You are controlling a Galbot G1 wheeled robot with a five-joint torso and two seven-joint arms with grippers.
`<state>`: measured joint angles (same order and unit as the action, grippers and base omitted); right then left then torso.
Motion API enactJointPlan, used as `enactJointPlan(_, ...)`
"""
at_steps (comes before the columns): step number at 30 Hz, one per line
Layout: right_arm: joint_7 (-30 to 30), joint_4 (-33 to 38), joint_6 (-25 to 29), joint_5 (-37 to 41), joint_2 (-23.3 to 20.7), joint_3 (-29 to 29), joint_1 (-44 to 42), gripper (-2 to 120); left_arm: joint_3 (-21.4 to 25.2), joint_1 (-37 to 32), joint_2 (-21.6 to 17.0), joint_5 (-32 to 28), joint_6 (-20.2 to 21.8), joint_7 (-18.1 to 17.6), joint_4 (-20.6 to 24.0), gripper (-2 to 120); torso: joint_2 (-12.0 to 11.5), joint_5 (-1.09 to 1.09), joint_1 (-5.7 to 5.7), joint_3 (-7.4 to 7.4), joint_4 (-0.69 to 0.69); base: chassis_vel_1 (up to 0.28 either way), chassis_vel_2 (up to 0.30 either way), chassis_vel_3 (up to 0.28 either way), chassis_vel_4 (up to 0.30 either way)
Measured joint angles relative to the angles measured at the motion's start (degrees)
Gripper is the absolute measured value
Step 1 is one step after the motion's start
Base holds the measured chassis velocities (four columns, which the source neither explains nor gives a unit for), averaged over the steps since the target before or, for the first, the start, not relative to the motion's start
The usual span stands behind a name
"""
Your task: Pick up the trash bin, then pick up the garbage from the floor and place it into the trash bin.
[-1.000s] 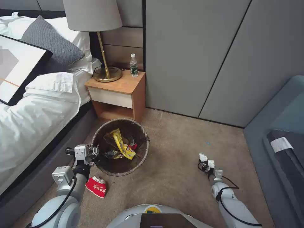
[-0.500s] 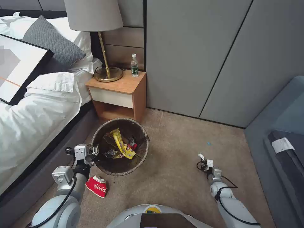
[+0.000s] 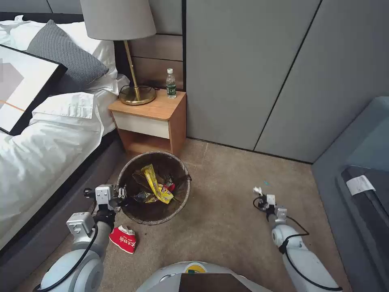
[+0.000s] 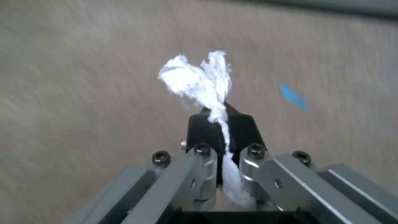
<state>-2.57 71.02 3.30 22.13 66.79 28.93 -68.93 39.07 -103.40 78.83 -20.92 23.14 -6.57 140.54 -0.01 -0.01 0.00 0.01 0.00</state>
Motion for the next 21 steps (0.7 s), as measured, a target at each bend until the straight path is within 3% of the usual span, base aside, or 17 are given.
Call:
enactJointPlan(12,-2.1,25.1,-7.8,3.8,-5.7,-3.7,-1.5,0,0.0,-0.1,0.2,0.0,0.0,0.0,0.1,2,0.0,0.00,0.00,0.00,0.00,0.000,0.000,0.000,0.000)
enactJointPlan(21,-2.3,37.0,-13.0,8.8,-10.7,-10.7,5.0,0,-0.2,0.0,0.2,0.1,0.0,0.0,0.1,2,0.0,0.00,0.00,0.00,0.01,0.000,0.000,0.000,0.000)
